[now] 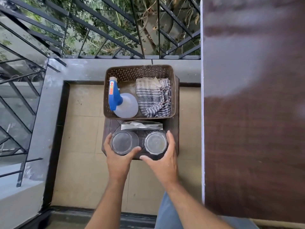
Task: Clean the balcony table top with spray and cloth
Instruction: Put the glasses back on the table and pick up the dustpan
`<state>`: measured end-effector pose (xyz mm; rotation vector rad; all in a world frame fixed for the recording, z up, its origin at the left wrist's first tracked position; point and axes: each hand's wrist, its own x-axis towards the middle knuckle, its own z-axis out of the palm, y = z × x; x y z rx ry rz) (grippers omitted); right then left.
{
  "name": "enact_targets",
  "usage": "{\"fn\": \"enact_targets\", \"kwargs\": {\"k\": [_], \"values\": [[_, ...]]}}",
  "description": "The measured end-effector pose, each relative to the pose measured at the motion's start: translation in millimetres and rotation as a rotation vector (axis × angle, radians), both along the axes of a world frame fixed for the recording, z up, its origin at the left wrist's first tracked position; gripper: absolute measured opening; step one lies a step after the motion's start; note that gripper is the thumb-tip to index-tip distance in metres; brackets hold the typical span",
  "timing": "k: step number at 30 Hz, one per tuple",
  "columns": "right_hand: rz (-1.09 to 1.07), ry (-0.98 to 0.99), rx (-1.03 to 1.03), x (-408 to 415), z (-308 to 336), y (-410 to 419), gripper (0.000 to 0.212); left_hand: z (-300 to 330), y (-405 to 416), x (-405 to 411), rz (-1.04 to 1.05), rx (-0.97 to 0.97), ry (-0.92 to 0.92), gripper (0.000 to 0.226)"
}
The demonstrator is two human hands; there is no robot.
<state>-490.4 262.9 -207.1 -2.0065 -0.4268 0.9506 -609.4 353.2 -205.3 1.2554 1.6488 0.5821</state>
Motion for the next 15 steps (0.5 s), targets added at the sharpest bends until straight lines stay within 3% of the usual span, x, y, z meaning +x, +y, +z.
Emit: {"fn": "enact_targets", "kwargs": {"k": [5,8,15], "values": [[0.01,-0.126,0.012,3,-9,10,0.12,0,9,2,-0.065,0.027,0.041,0.092],[-0.01,-0.196,0.037,6,-14,14,0.104,1,9,0,-0.059,0.043,0.072,0.084],[-0.021,-0.203,0.075,7,7,13,0.087,34,-7,-1,0.006,0.077,0.037,0.078]]}}
